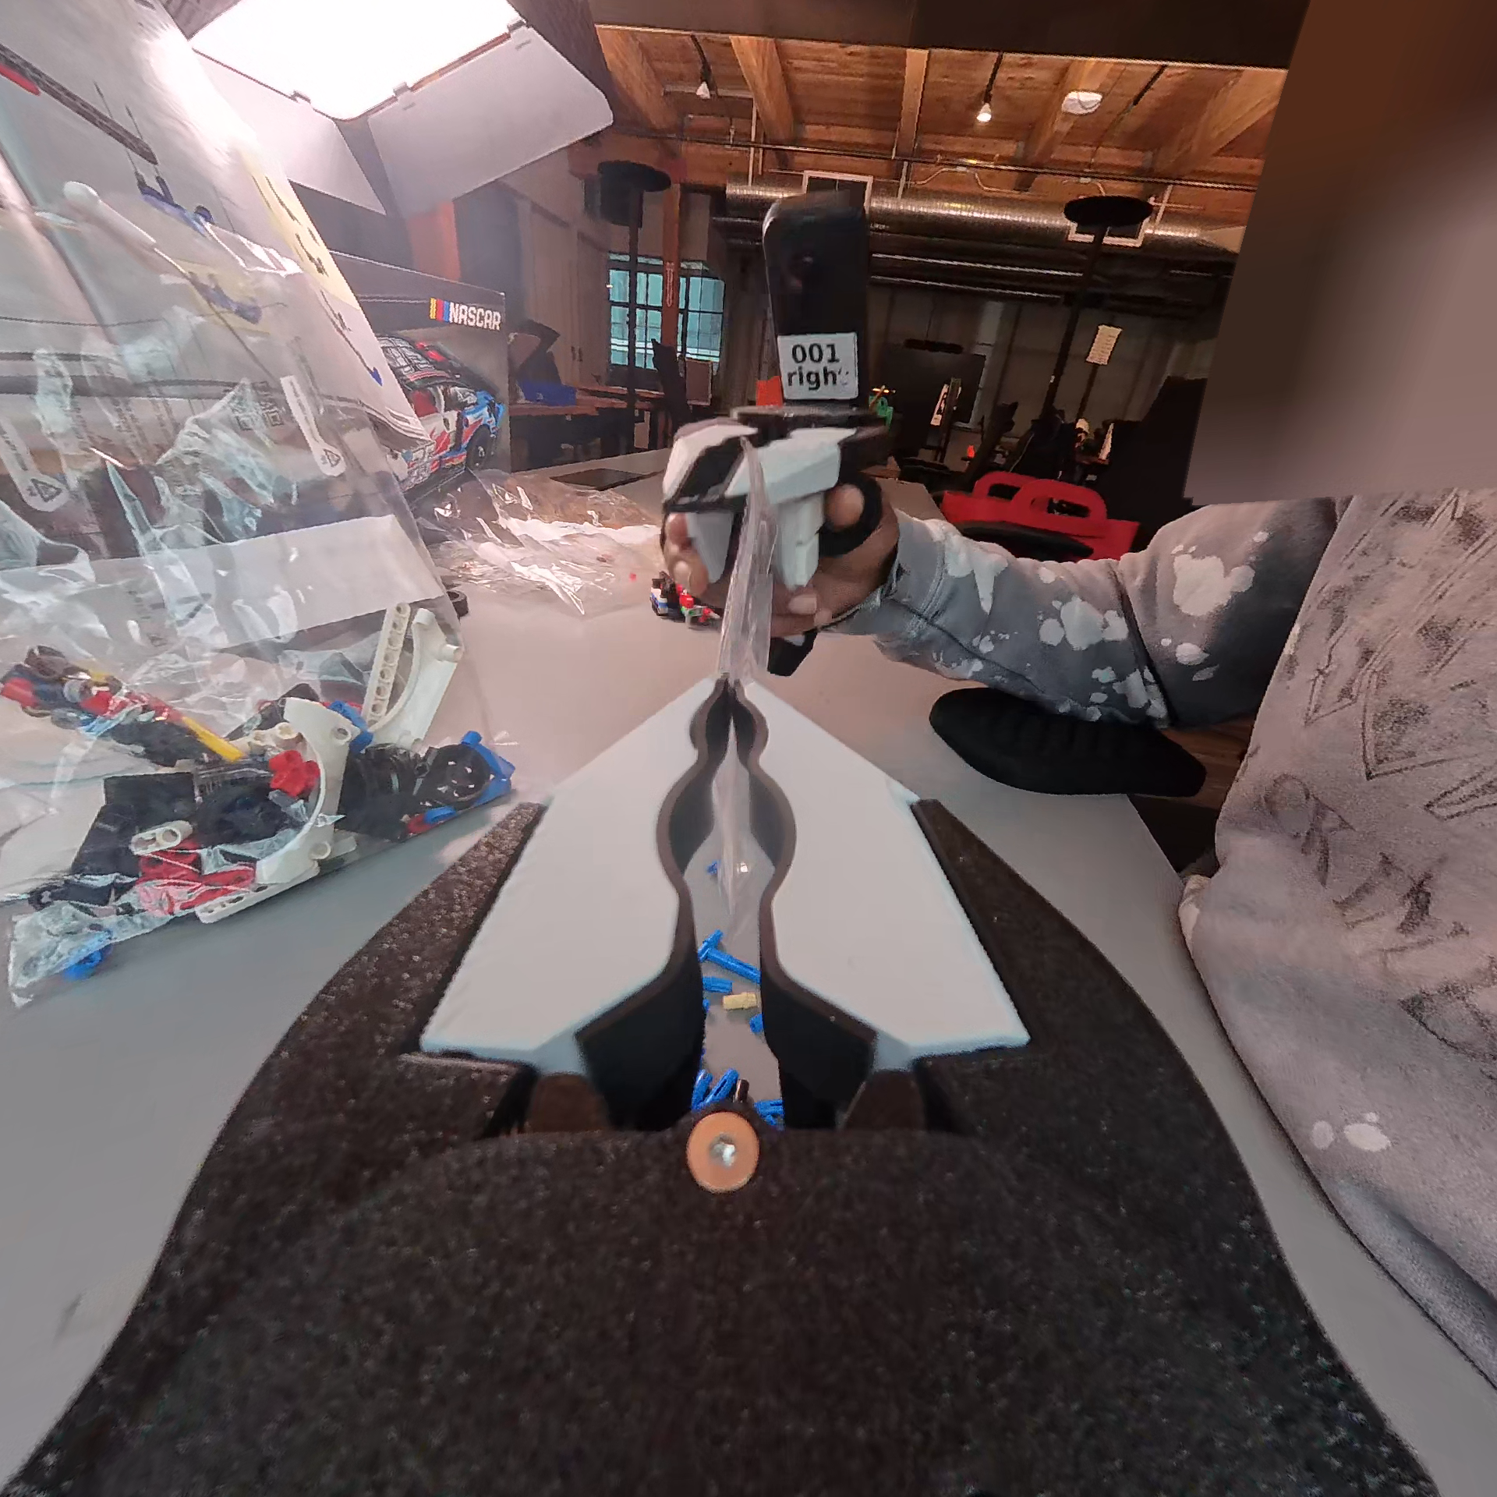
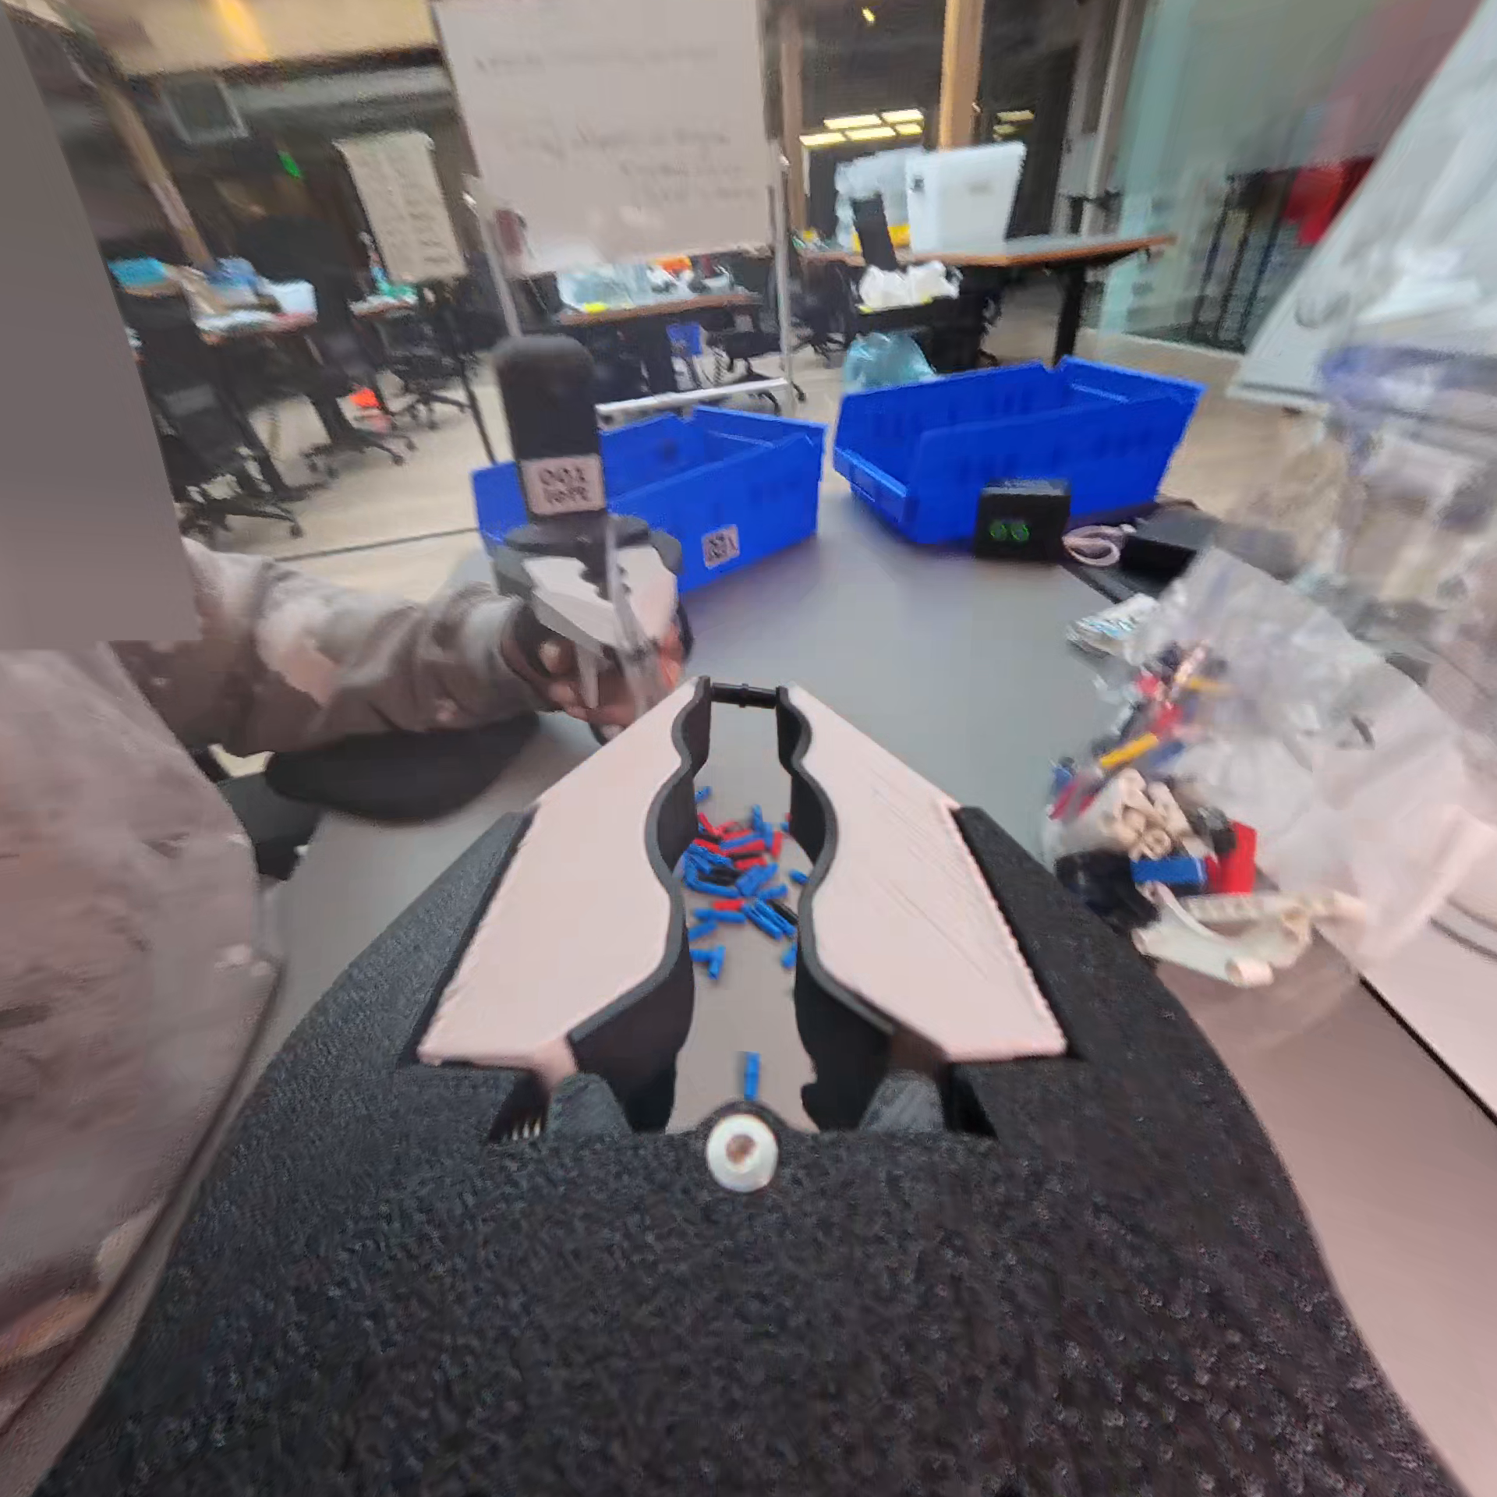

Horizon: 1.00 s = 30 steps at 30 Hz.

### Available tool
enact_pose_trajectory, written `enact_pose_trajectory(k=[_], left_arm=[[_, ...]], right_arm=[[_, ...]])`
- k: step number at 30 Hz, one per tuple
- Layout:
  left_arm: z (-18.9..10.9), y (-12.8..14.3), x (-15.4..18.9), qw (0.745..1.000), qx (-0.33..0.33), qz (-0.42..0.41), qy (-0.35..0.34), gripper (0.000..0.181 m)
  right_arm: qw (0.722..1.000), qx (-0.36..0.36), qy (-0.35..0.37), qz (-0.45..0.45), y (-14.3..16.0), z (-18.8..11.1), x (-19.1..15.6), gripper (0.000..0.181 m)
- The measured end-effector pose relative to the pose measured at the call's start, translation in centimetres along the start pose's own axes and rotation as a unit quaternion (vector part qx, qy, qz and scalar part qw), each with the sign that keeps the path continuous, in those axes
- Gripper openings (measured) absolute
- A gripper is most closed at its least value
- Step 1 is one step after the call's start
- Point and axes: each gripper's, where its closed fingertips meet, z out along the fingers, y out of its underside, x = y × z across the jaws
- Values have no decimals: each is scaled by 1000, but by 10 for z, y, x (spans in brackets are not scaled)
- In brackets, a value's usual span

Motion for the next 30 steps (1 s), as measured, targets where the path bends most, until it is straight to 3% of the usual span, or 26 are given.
enact_pose_trajectory(k=[2,6,24,30], left_arm=[[2,0,3,1000,3,-1,6,0],[4,-1,8,1000,4,1,14,0],[6,-5,16,999,18,-5,31,0],[3,-12,17,998,40,-24,42,0]], right_arm=[[999,8,-39,-22,-12,1,-25,15],[997,-30,-44,-56,1,10,-39,16],[996,-36,-35,-77,4,11,-39,22],[998,19,-45,-44,-12,1,-36,24]])
